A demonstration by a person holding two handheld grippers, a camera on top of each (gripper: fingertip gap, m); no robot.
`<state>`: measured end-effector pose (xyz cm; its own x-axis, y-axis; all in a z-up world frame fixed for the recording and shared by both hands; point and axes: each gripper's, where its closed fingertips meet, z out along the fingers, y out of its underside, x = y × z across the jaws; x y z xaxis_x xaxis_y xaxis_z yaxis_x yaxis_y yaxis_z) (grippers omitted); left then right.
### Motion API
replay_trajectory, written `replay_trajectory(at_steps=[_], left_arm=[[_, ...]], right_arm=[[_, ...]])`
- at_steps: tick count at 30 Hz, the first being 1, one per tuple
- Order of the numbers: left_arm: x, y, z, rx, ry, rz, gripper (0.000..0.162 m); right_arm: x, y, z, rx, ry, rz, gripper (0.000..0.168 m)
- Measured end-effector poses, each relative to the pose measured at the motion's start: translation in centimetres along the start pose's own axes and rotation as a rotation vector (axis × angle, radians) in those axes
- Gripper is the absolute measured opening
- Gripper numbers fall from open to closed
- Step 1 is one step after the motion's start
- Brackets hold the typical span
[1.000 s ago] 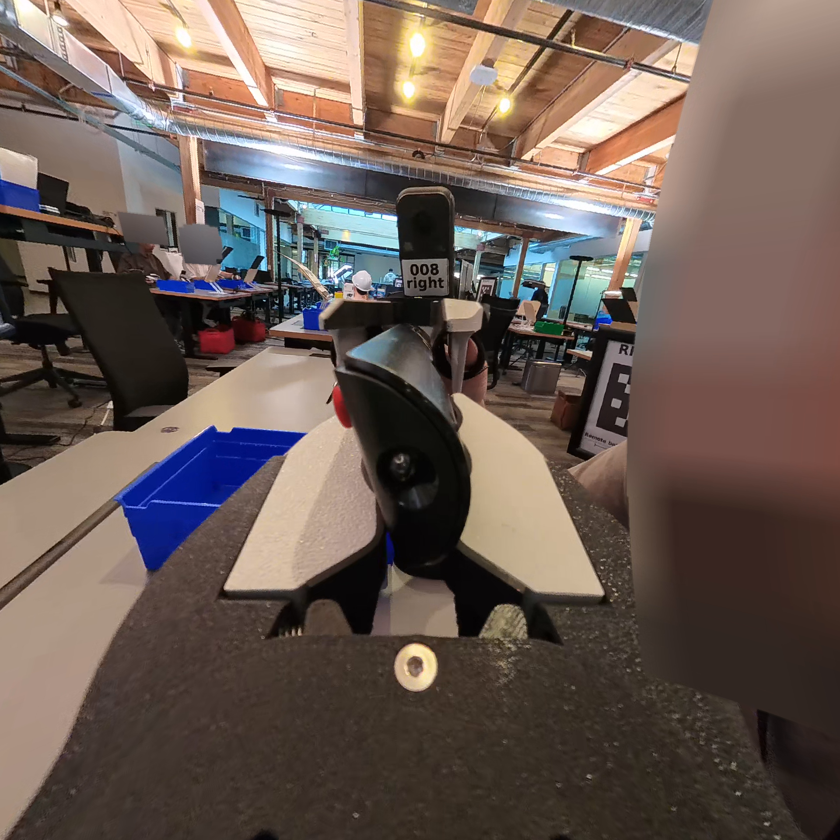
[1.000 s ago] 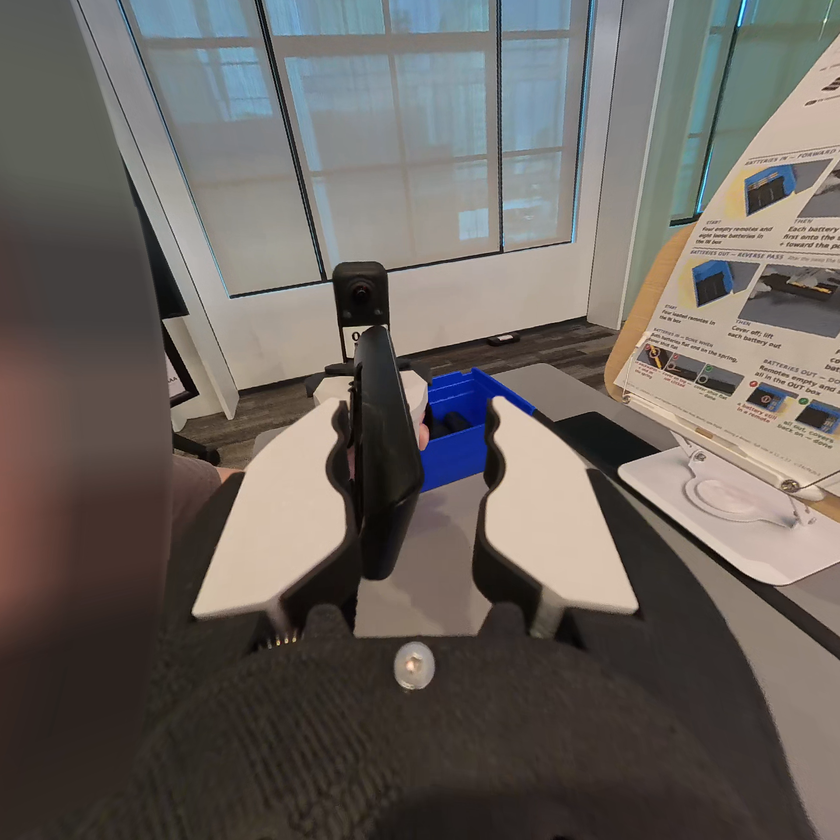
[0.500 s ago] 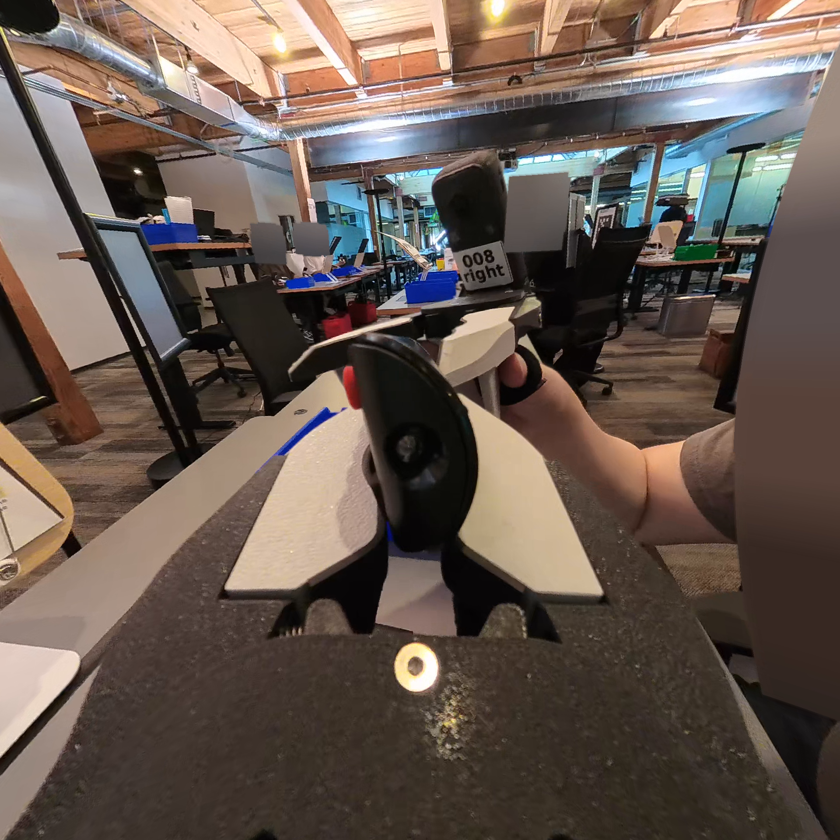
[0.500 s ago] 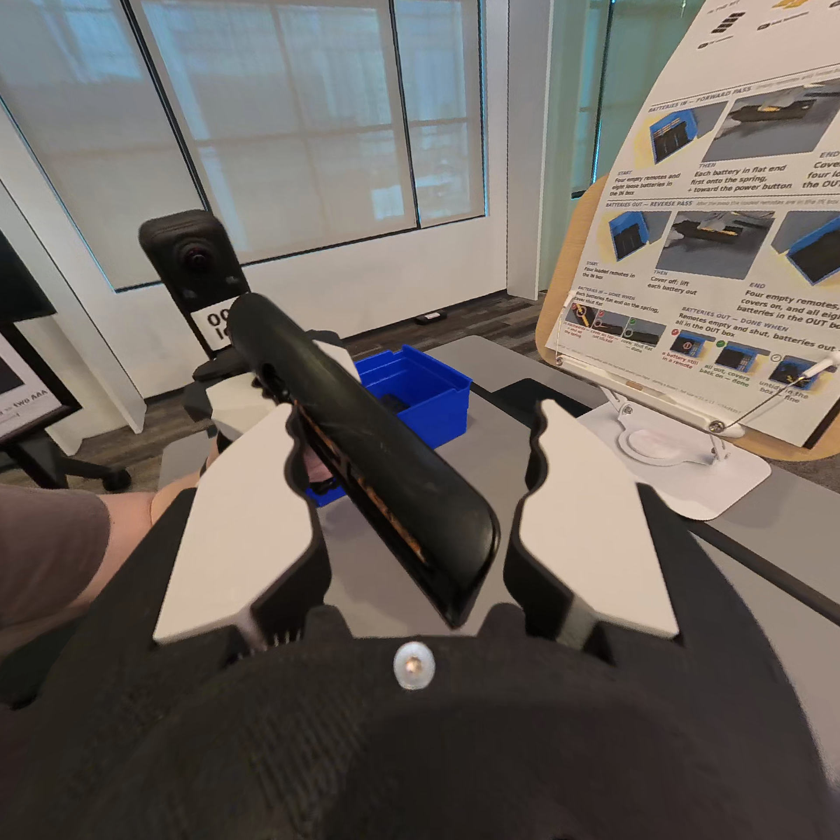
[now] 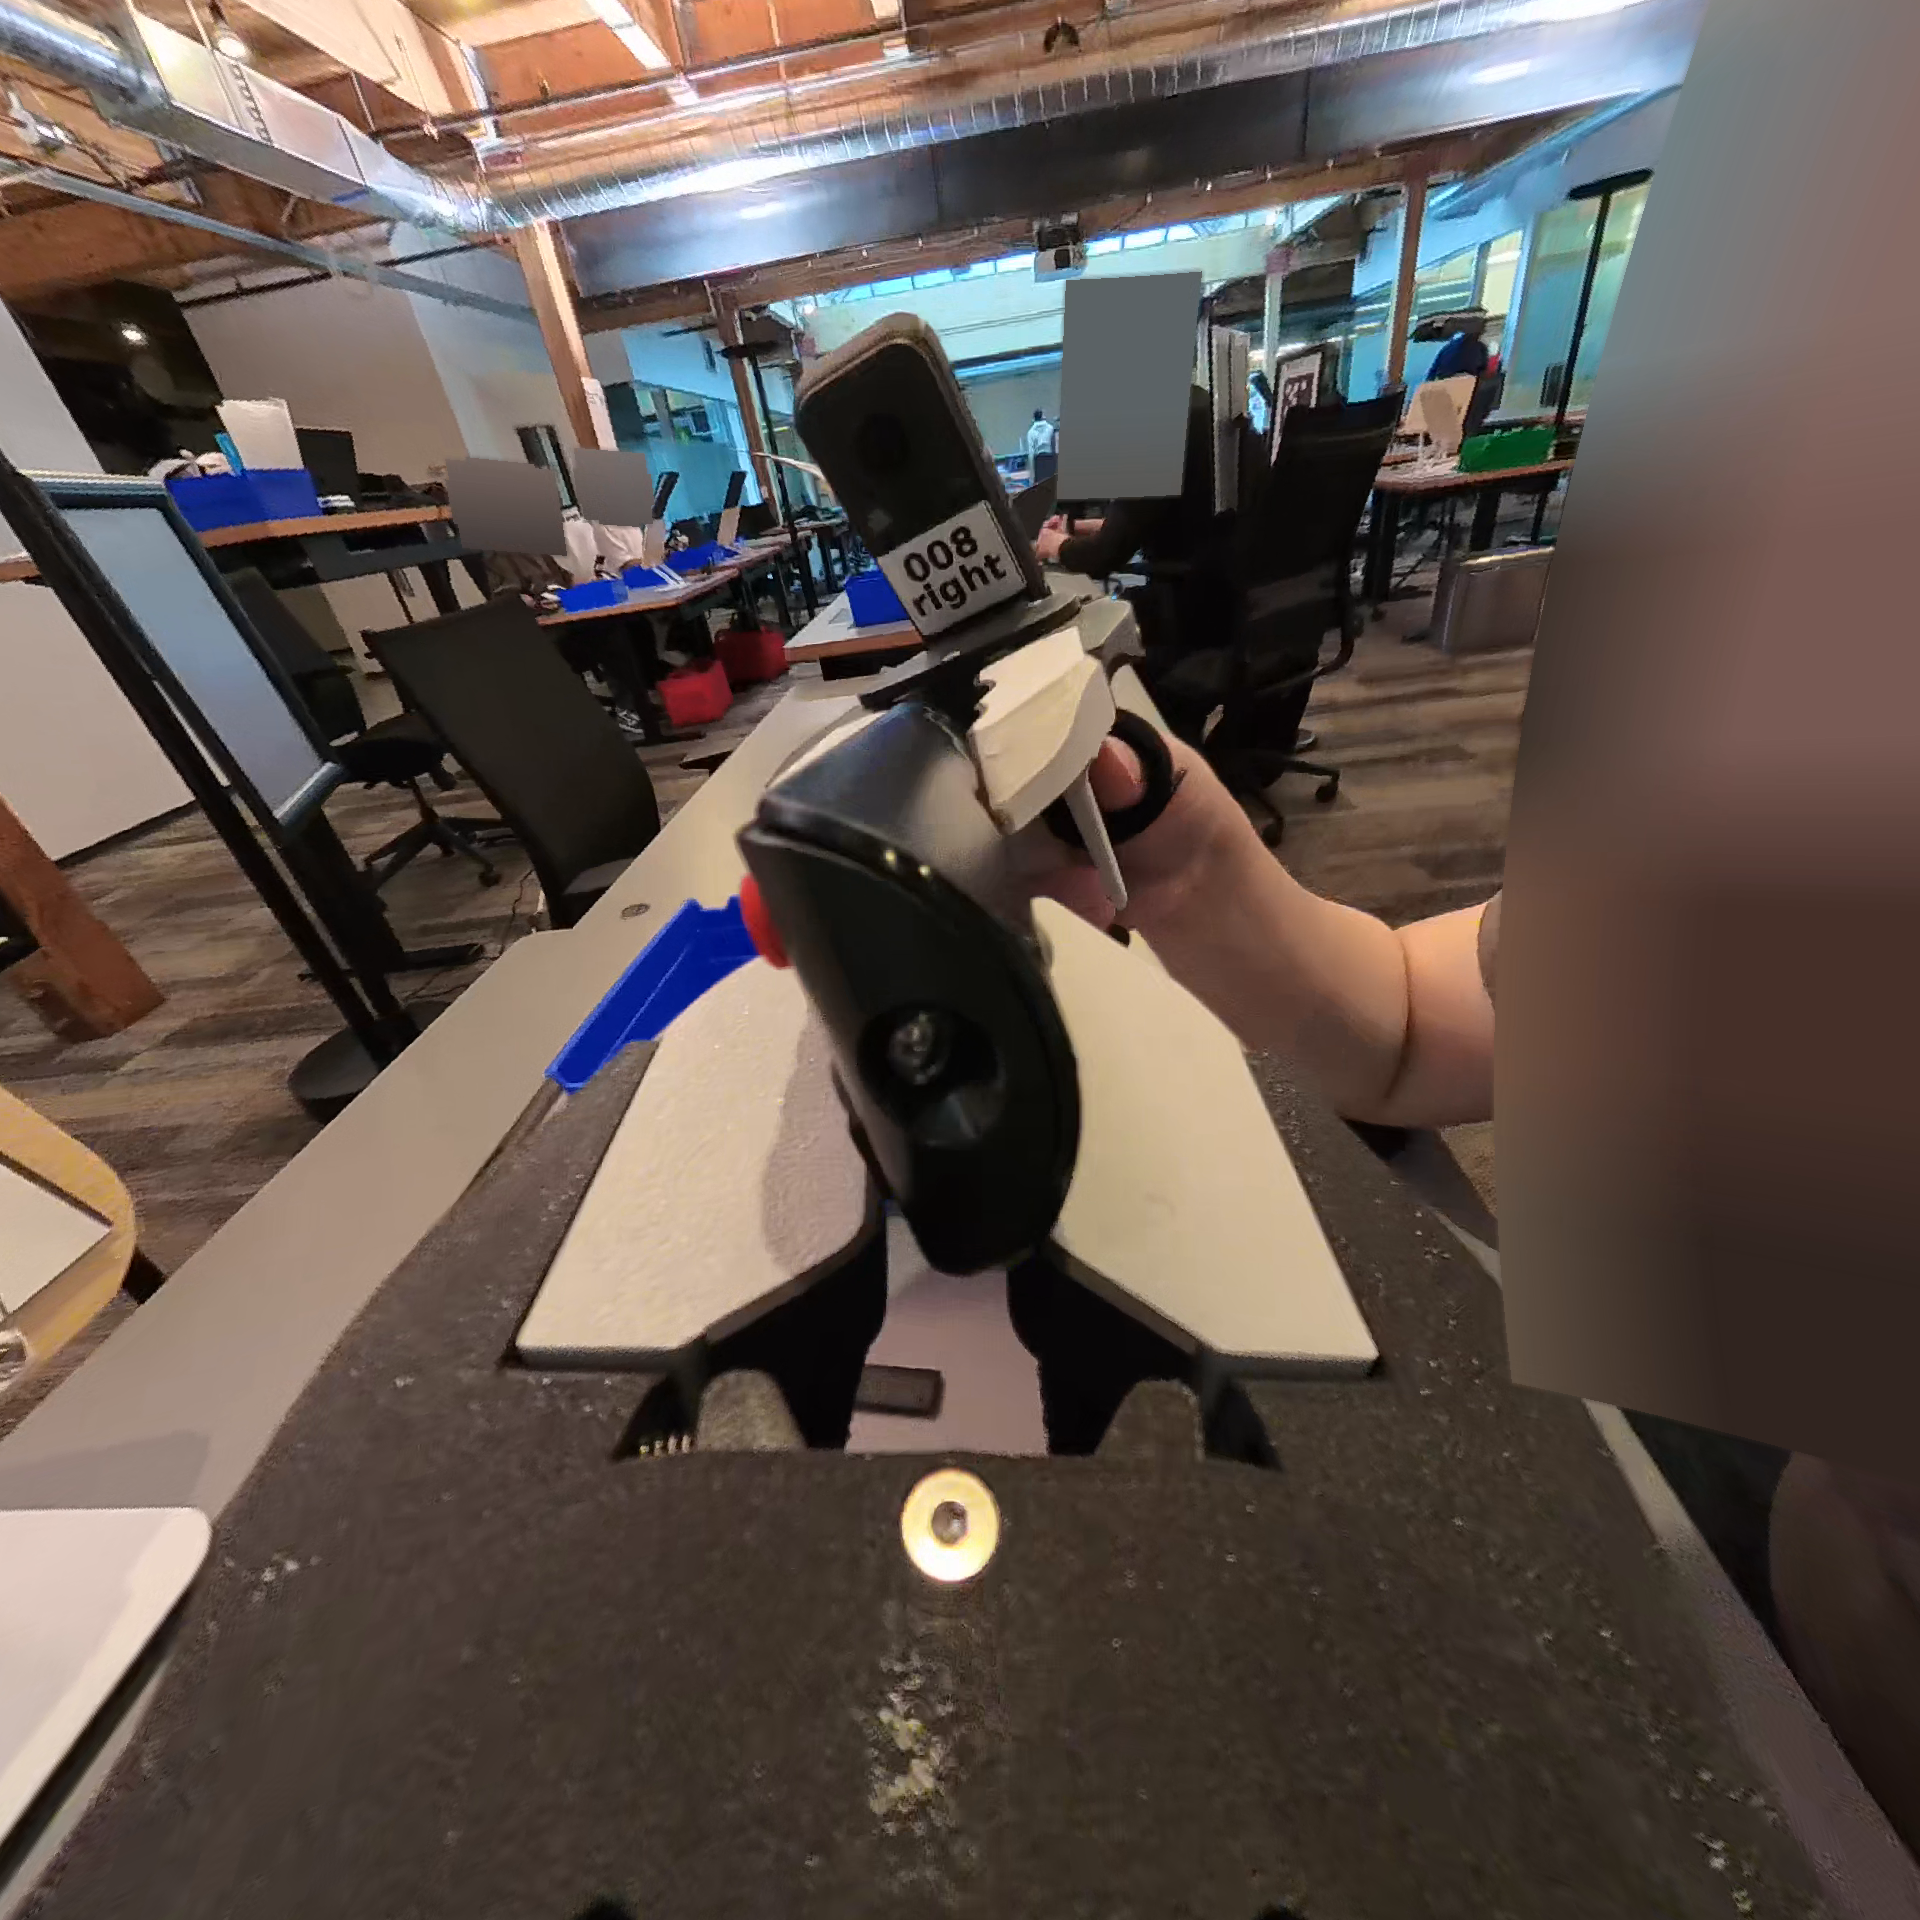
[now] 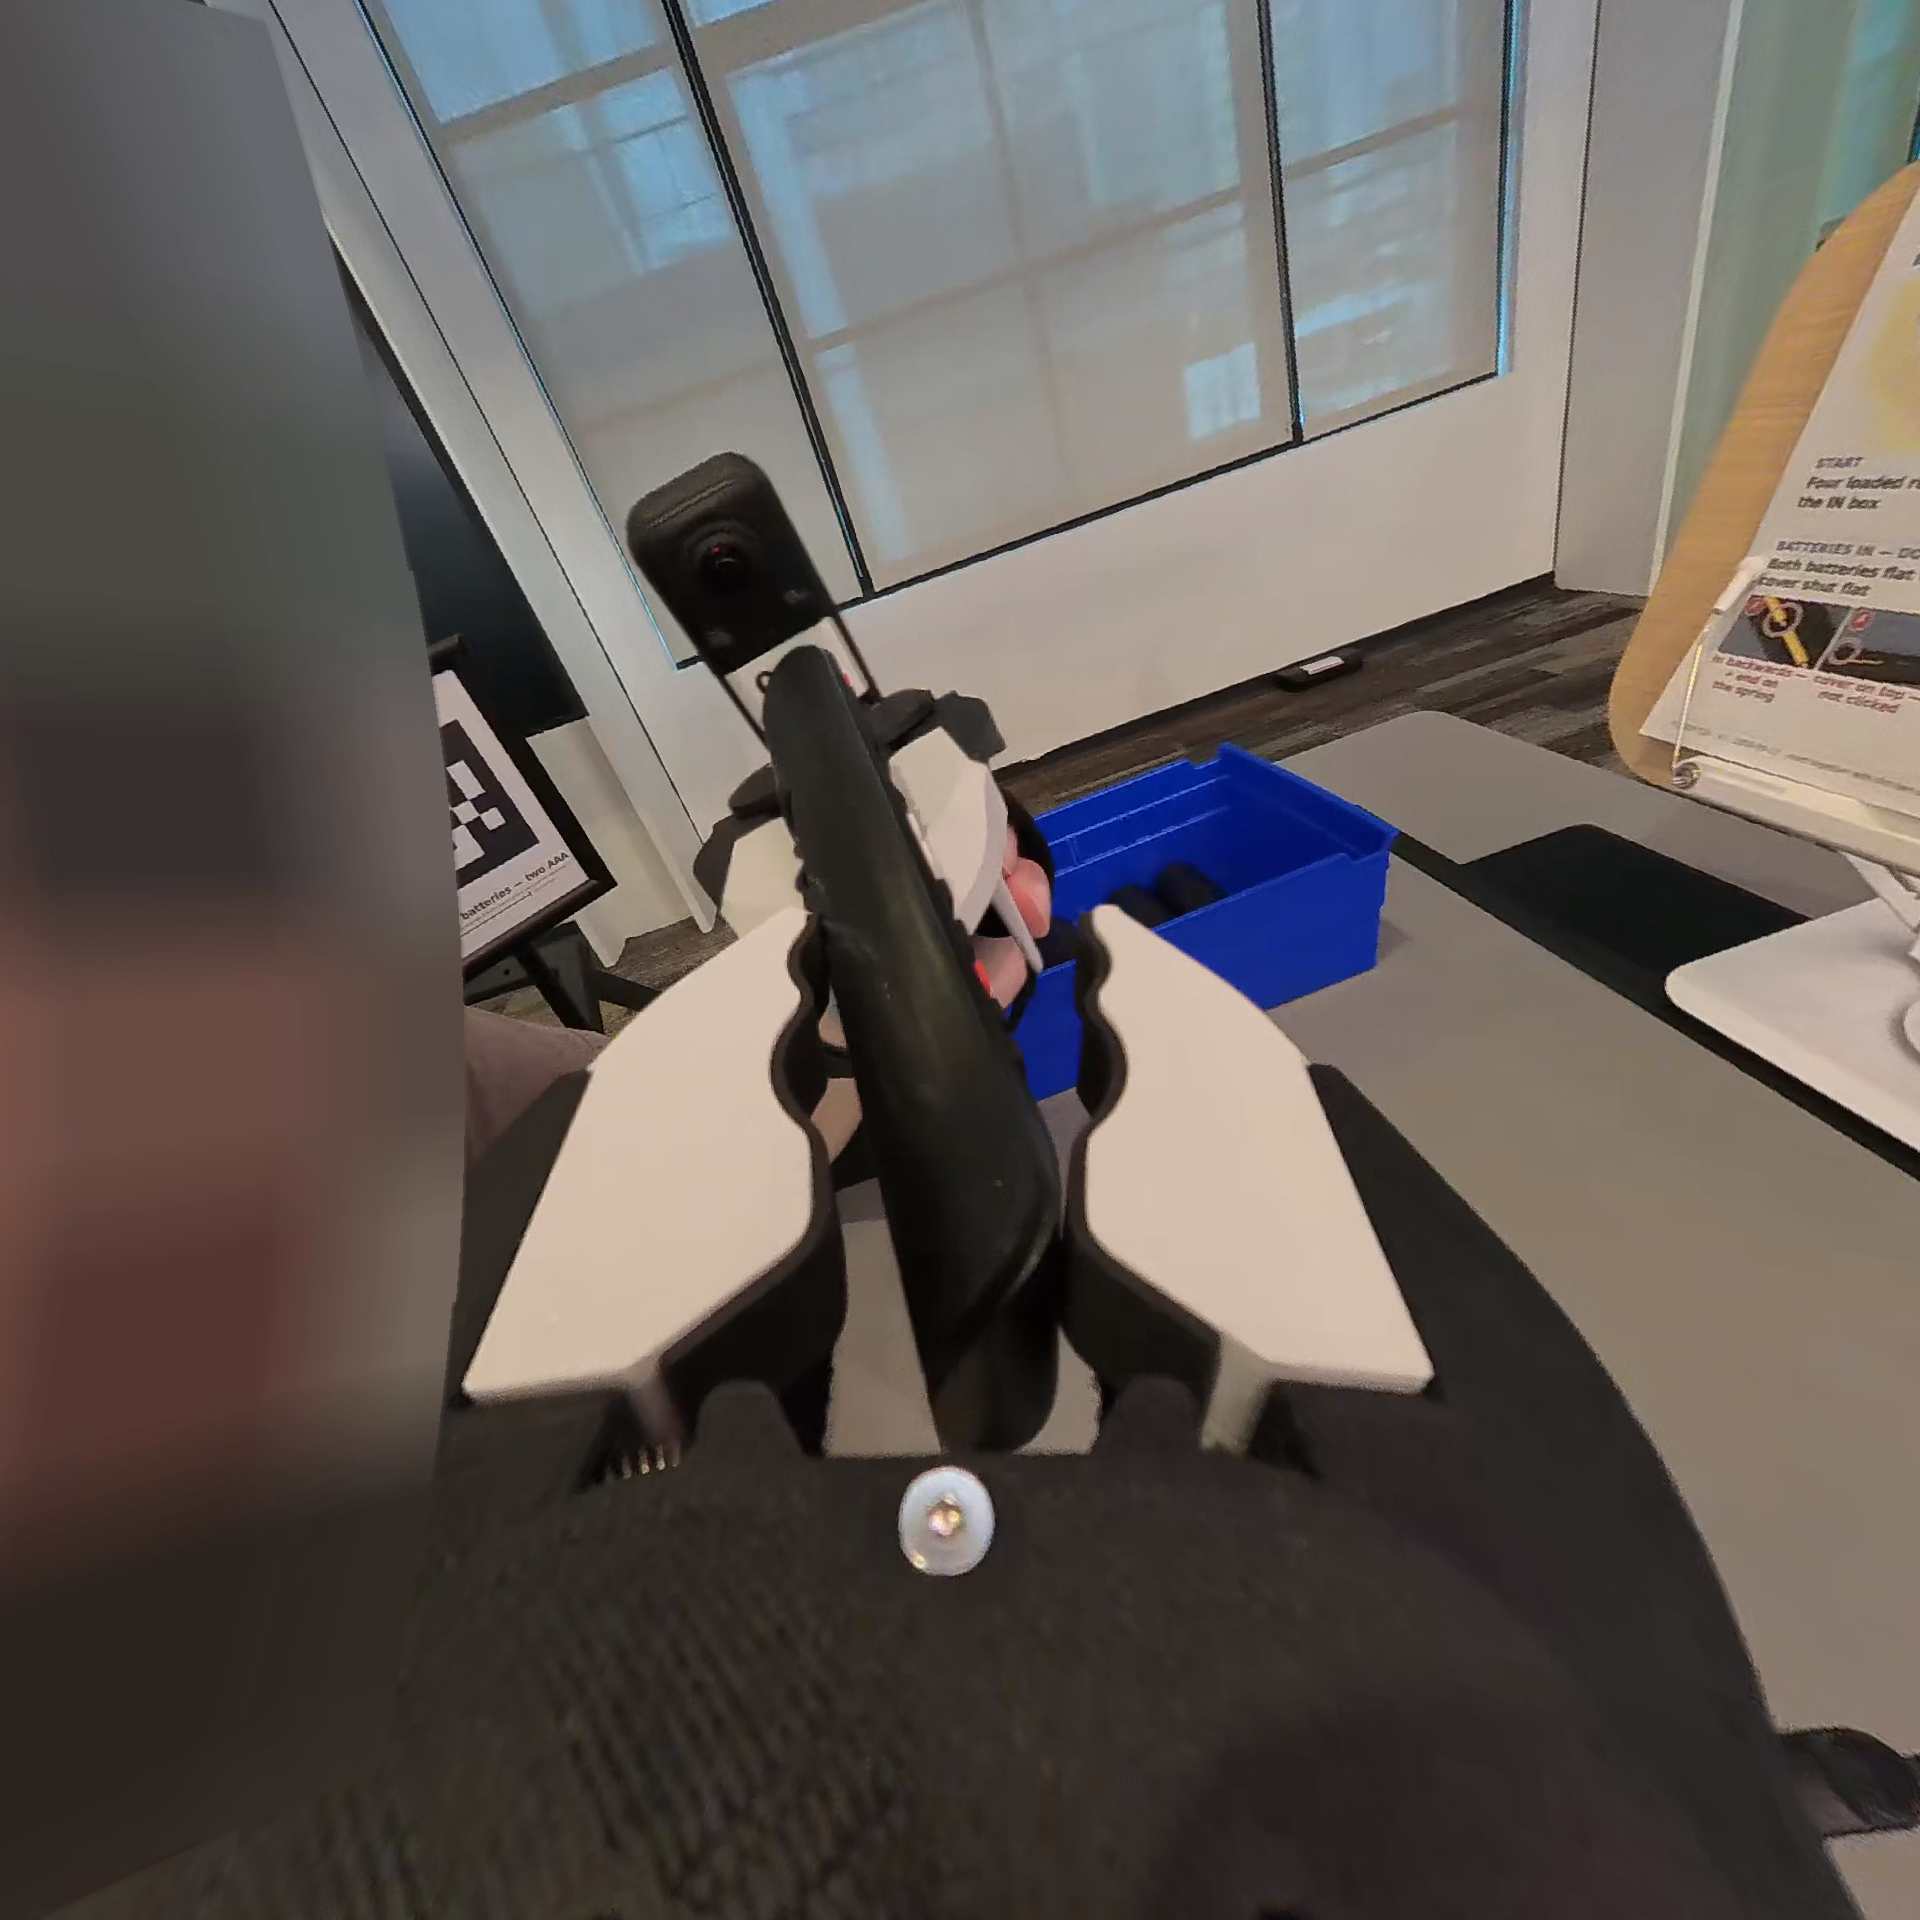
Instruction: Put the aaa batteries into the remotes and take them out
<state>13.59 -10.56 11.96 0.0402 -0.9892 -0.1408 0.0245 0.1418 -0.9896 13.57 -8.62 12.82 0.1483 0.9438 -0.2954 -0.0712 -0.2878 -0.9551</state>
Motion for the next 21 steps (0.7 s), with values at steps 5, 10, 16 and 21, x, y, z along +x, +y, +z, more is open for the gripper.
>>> replay_trajectory(at_steps=[5,10,16,21], left_arm=[[-0.2,0.3,0.0,-0.028,-0.018,0.003,0.02],[-1.5,-0.1,-0.2,0.028,-0.107,0.004,0.02],[-1.8,-0.1,0.0,0.058,-0.139,0.001,0.02],[-1.8,0.0,0.2,0.045,-0.168,0.041,0.02]], right_arm=[[0.6,0.3,0.1,-0.008,-0.007,0.059,0.05],[2.2,-1.4,-0.5,0.129,0.104,0.035,0.071],[3.2,-1.6,-0.2,0.174,0.253,-0.087,0.087],[3.8,-1.5,-0.4,0.161,0.346,-0.143,0.093]])
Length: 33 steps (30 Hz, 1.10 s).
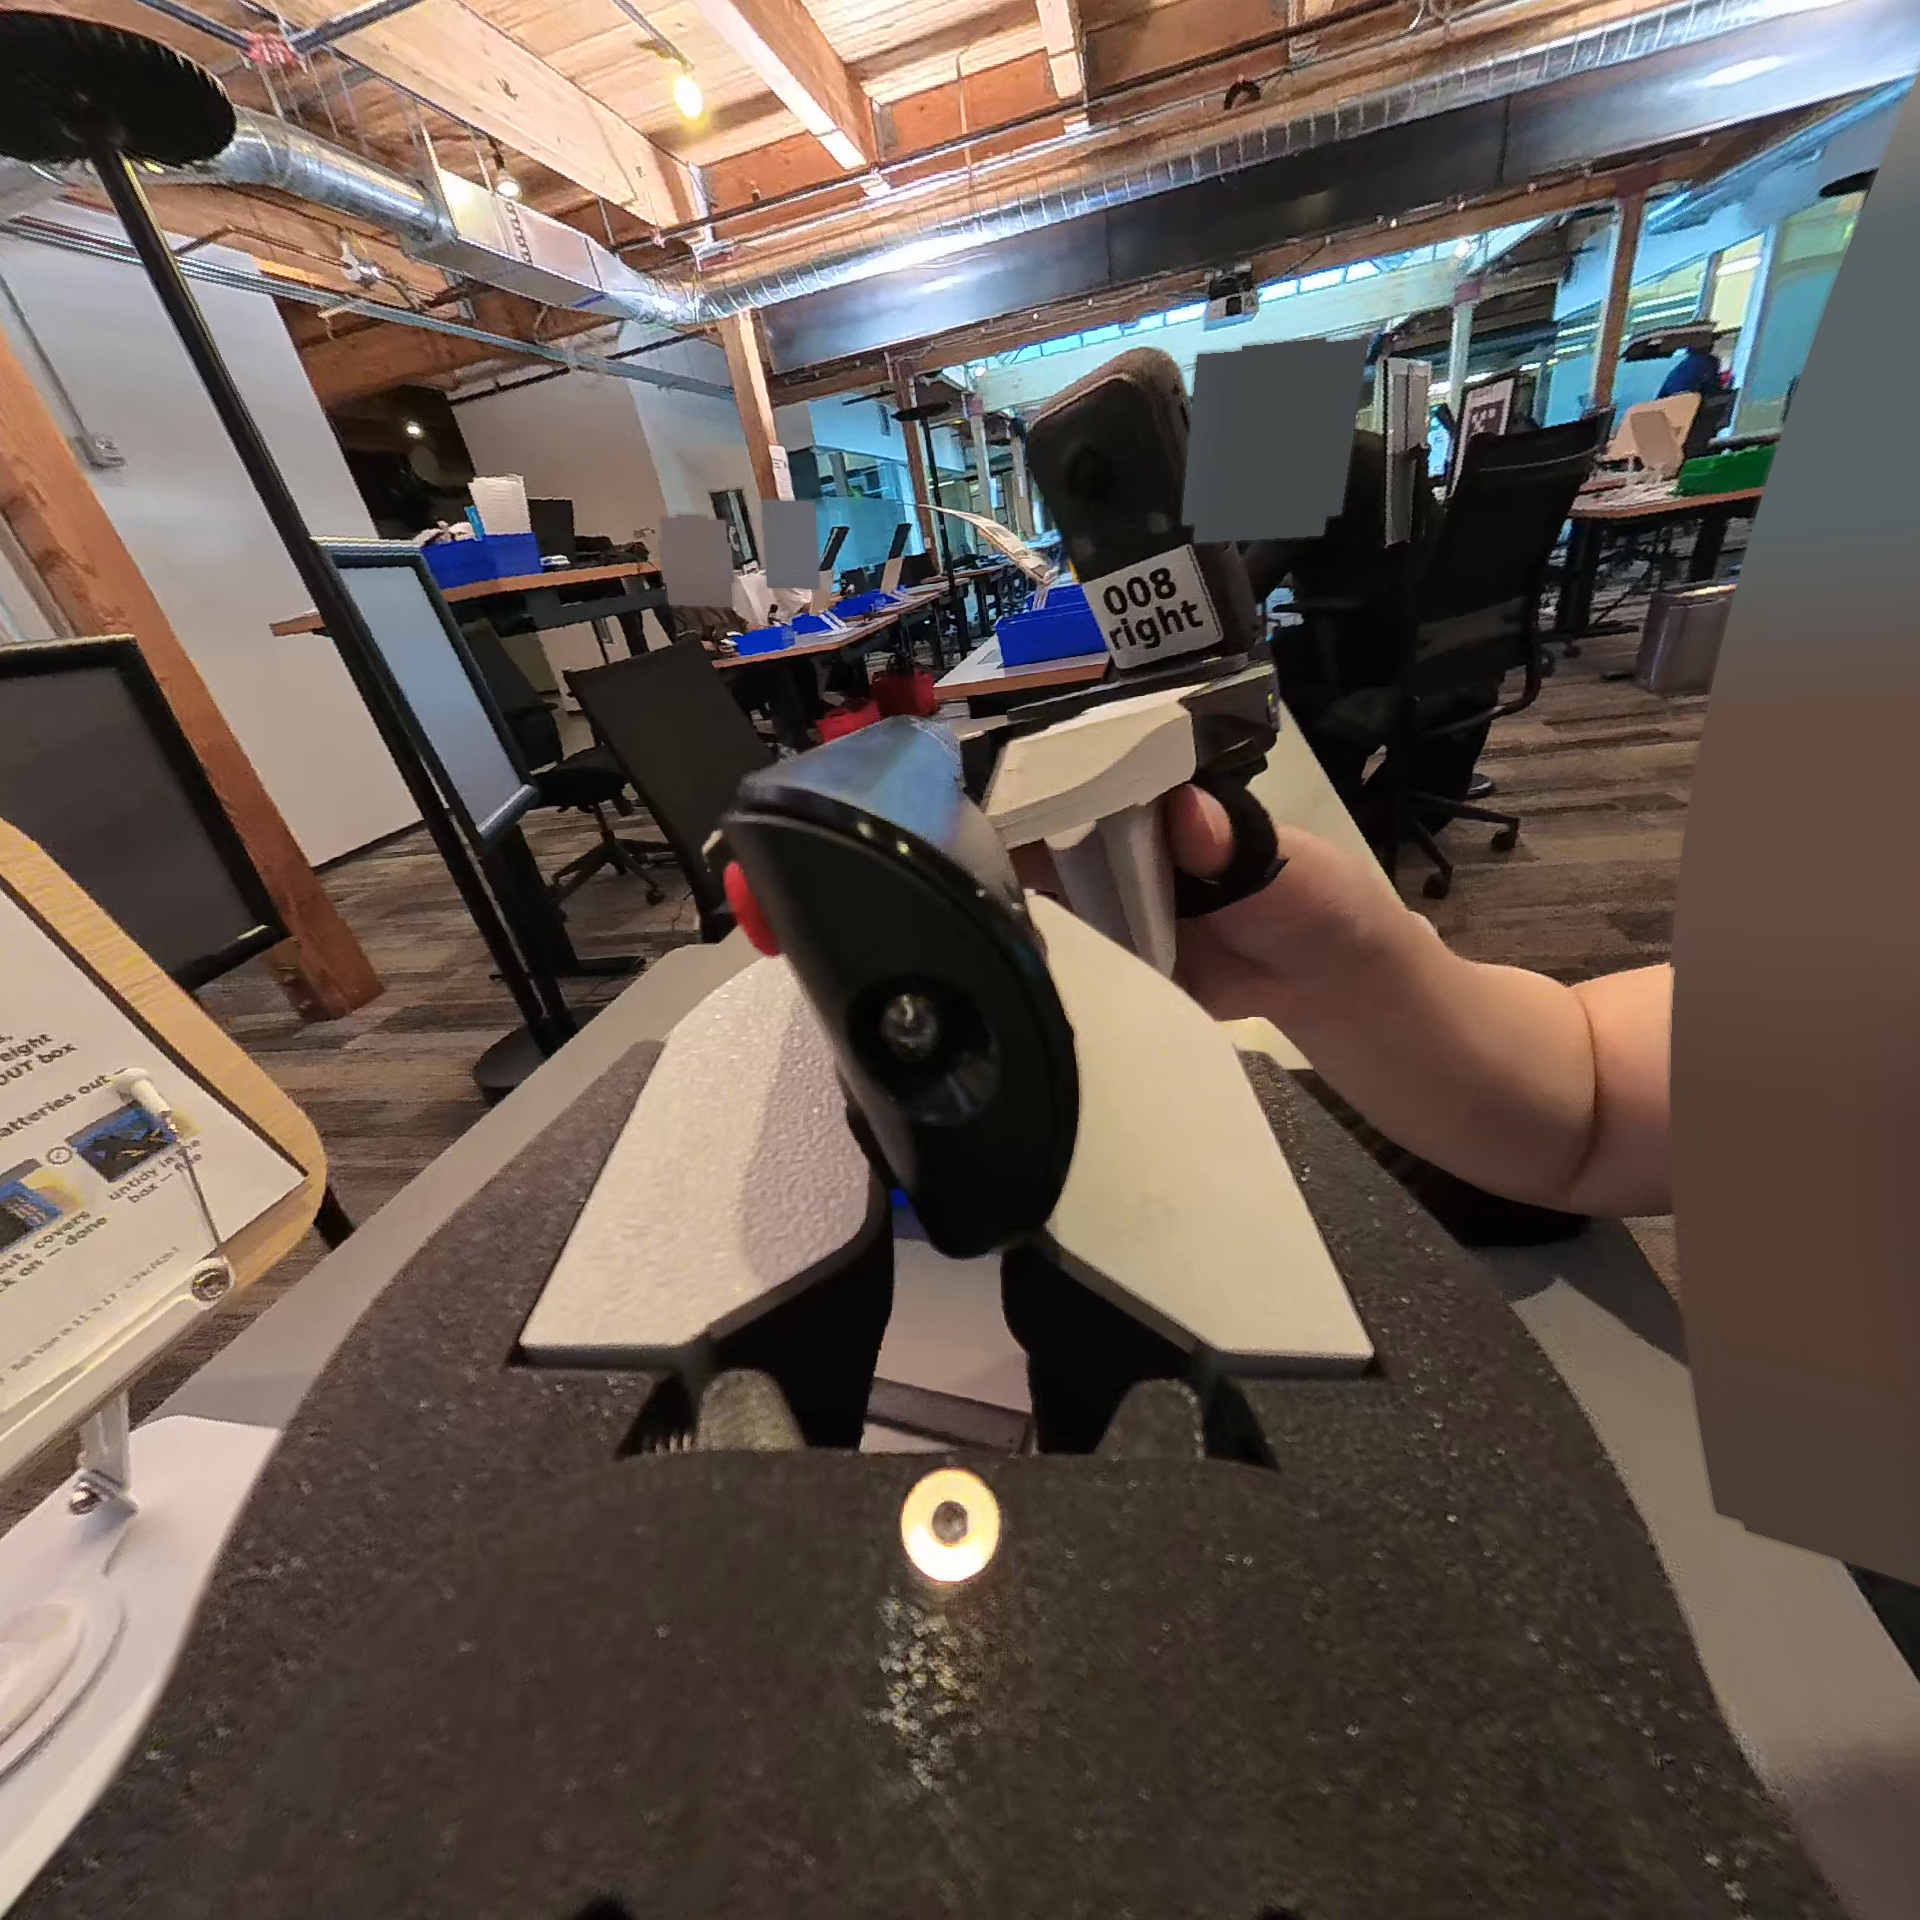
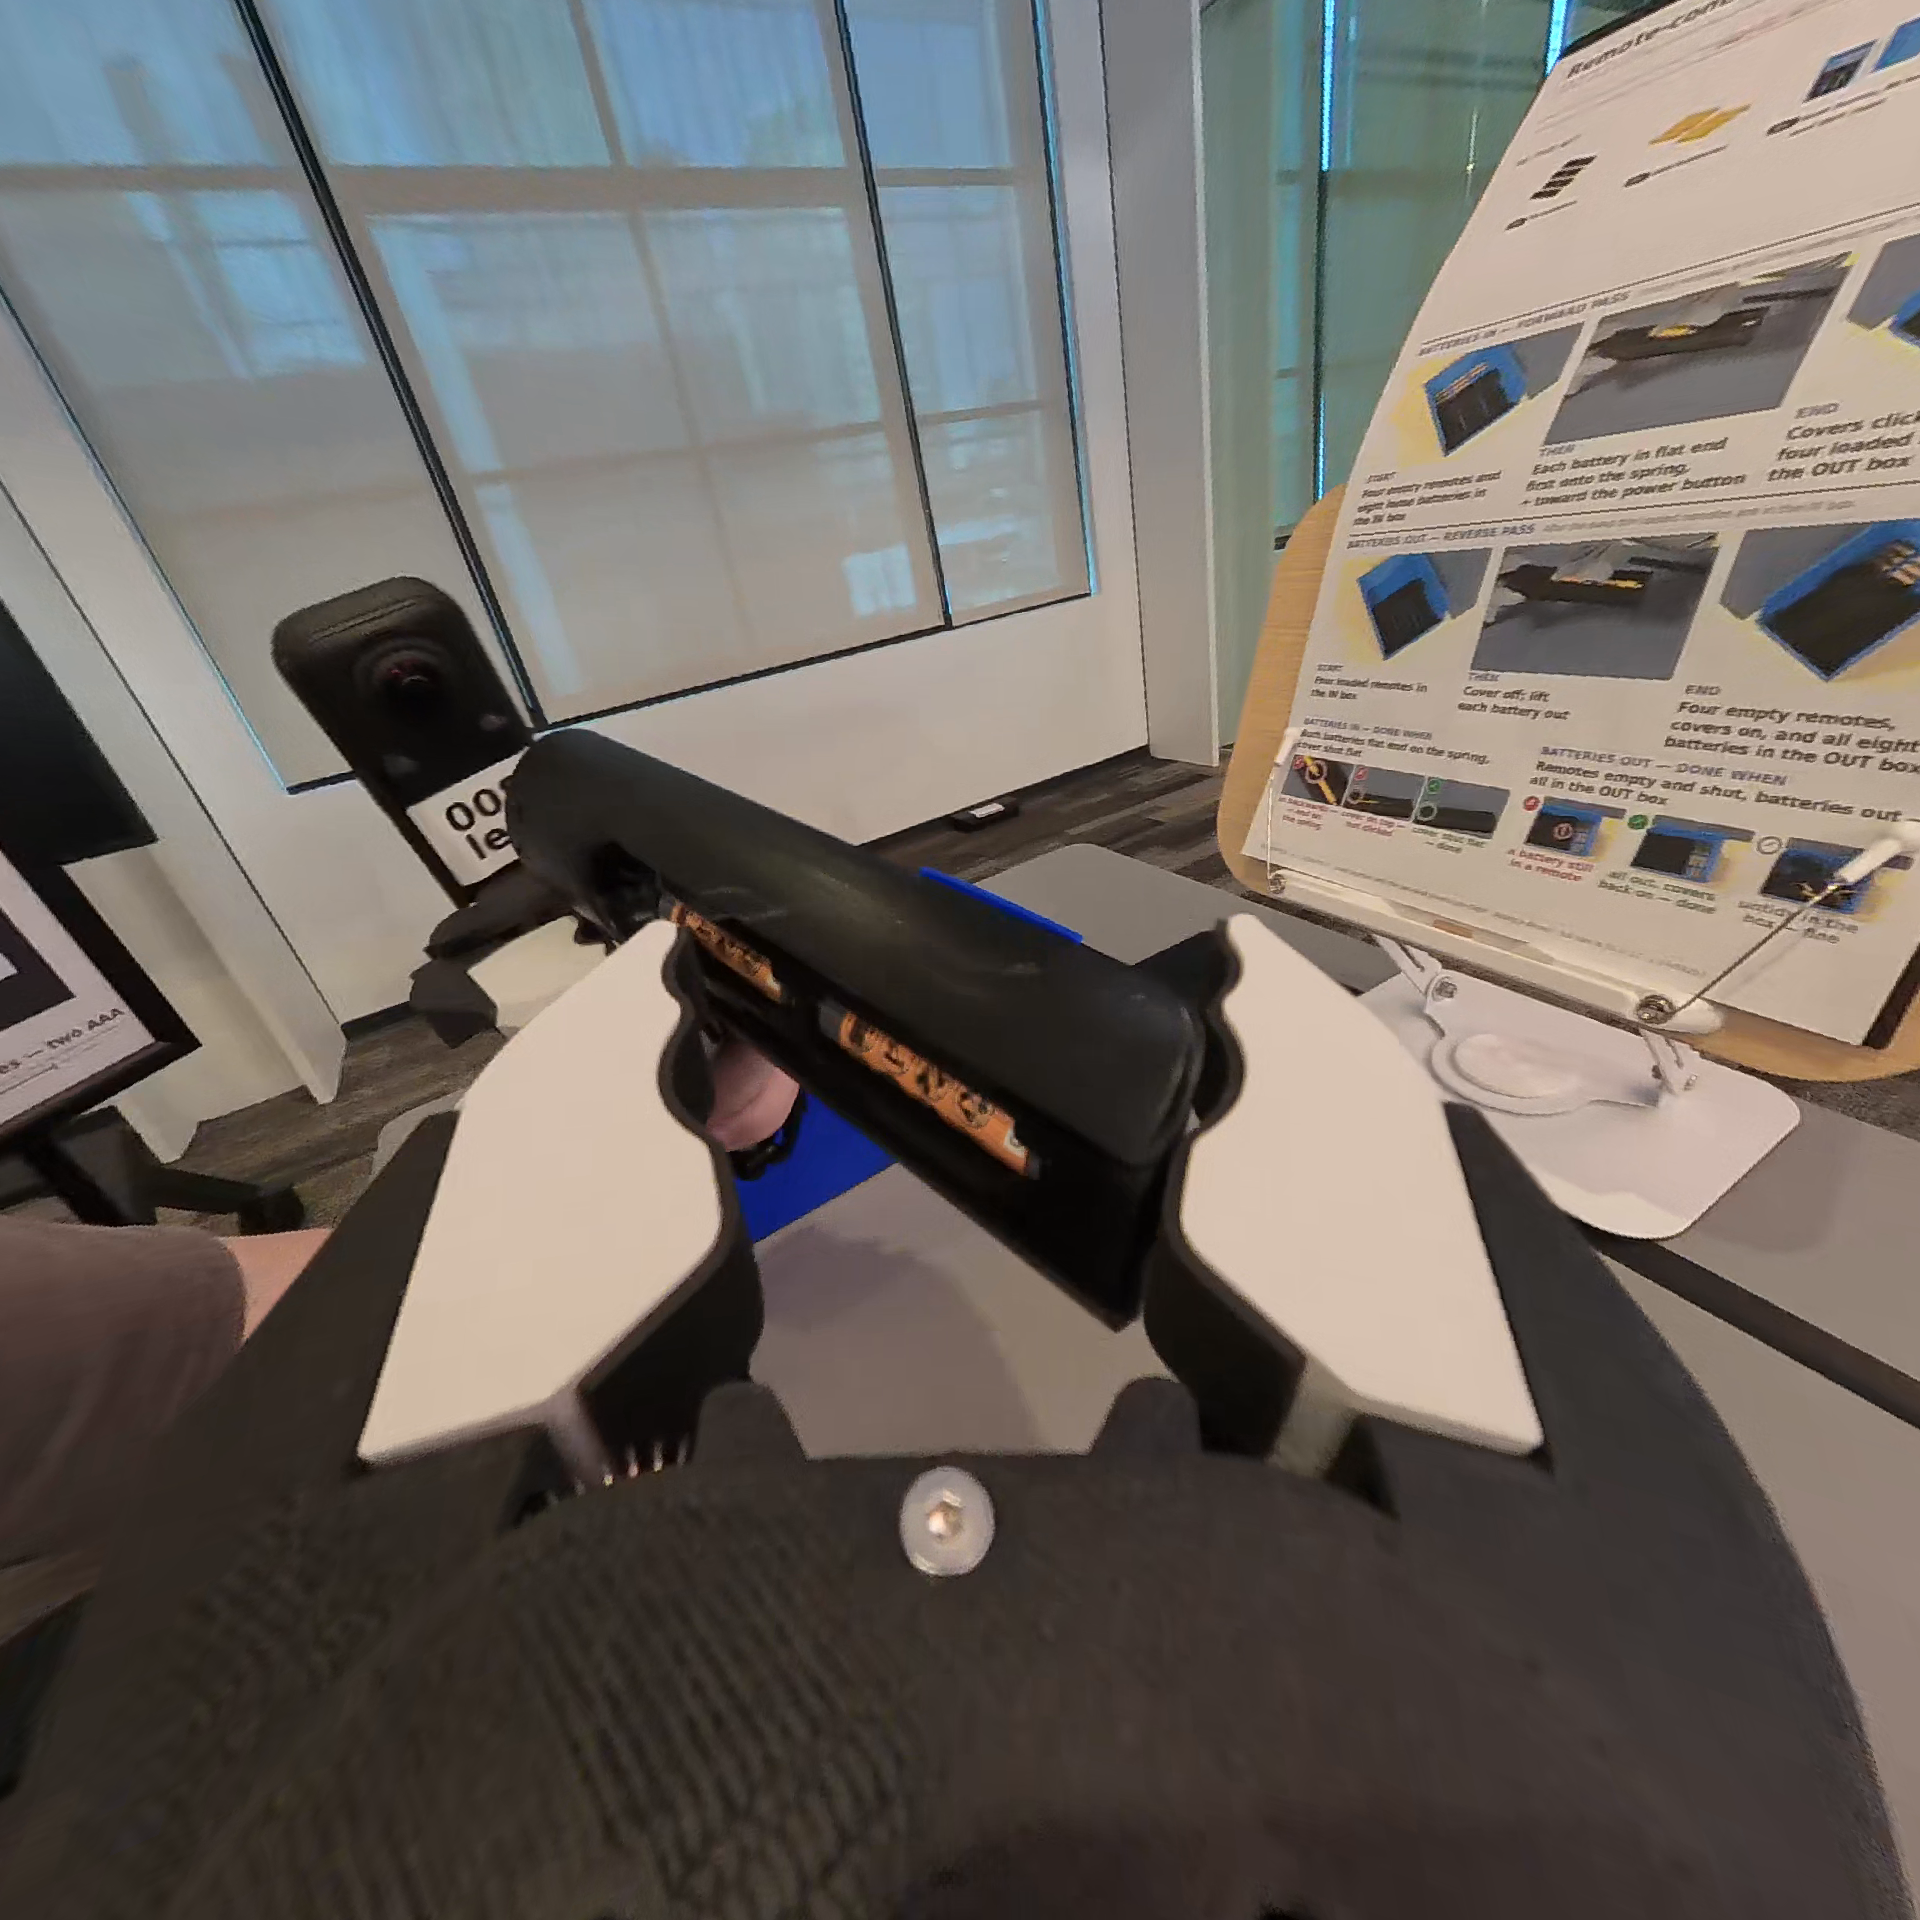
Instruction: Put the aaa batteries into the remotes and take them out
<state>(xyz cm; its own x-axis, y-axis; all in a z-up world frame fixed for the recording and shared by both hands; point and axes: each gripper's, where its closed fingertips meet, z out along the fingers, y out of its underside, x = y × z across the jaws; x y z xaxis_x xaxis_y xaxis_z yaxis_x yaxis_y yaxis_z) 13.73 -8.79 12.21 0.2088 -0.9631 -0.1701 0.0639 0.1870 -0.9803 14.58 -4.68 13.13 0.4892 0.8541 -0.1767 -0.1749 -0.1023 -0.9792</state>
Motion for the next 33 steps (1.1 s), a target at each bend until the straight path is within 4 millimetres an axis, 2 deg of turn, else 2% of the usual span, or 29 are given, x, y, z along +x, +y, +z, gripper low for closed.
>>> replay_trajectory(at_steps=[7,14,25,33], left_arm=[[0.0,0.5,0.3,-0.021,-0.027,0.044,0.021],[0.2,0.8,0.5,-0.03,-0.039,0.079,0.02],[0.6,0.7,0.5,-0.007,-0.034,0.128,0.02],[1.0,0.3,0.4,0.018,-0.013,0.142,0.018]], right_arm=[[0.6,0.6,0.2,-0.028,0.028,0.003,0.107],[0.6,0.6,0.1,-0.032,-0.002,0.015,0.107],[0.2,0.3,-0.3,-0.038,-0.01,-0.057,0.103],[-0.5,-0.1,-0.7,-0.051,-0.058,-0.074,0.09]])
